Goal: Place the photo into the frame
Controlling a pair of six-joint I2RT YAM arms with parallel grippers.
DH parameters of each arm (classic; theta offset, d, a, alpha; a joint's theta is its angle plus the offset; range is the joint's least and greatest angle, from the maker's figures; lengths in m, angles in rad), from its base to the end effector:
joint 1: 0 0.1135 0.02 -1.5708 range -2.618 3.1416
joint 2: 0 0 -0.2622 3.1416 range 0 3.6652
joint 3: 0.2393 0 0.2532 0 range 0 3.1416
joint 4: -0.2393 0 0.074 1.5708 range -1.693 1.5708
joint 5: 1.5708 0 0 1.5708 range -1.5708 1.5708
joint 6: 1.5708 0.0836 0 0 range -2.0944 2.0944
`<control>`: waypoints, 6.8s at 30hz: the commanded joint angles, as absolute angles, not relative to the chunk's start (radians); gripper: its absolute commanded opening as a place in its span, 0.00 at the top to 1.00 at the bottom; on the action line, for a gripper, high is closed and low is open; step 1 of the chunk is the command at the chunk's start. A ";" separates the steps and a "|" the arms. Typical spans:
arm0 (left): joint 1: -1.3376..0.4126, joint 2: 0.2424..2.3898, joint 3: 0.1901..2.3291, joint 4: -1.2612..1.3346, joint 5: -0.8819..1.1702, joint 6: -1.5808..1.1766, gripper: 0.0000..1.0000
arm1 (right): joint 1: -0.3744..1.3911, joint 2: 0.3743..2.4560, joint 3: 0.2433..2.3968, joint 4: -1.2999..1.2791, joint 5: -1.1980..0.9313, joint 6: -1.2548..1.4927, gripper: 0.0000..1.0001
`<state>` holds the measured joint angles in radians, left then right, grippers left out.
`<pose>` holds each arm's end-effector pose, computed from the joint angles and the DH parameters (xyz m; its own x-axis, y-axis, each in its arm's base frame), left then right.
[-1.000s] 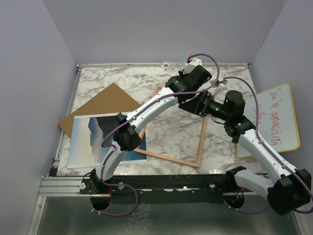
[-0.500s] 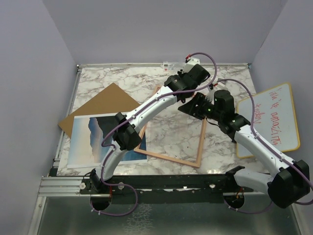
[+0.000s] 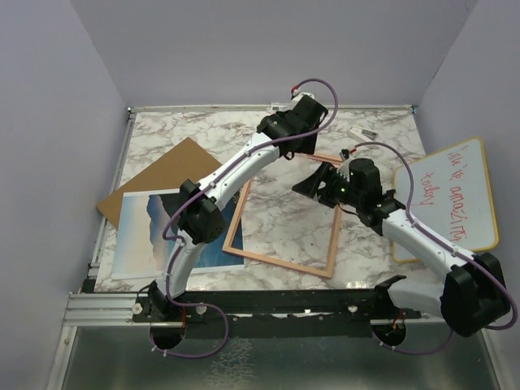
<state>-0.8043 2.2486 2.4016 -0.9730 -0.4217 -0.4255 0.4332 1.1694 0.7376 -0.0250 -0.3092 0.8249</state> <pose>0.3860 -0.3515 0.3047 -0.6533 0.1355 -0.7449 0.2129 0.9770 -0.0090 0.2652 0.1507 0.2387 -0.7474 0.4252 -0.5105 -0.1455 0.6449 0.7503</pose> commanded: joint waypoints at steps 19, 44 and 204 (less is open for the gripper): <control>-0.572 2.091 2.357 -0.885 -0.077 -0.336 0.01 | 0.310 1.333 0.695 0.176 -0.622 0.476 0.30; -0.295 2.086 2.438 -0.734 -0.076 -0.266 0.01 | 0.310 1.427 0.740 0.012 -0.575 0.273 0.76; -0.301 2.030 1.443 -0.492 0.180 -0.374 0.53 | 0.132 1.329 0.481 -0.028 -1.067 0.482 0.99</control>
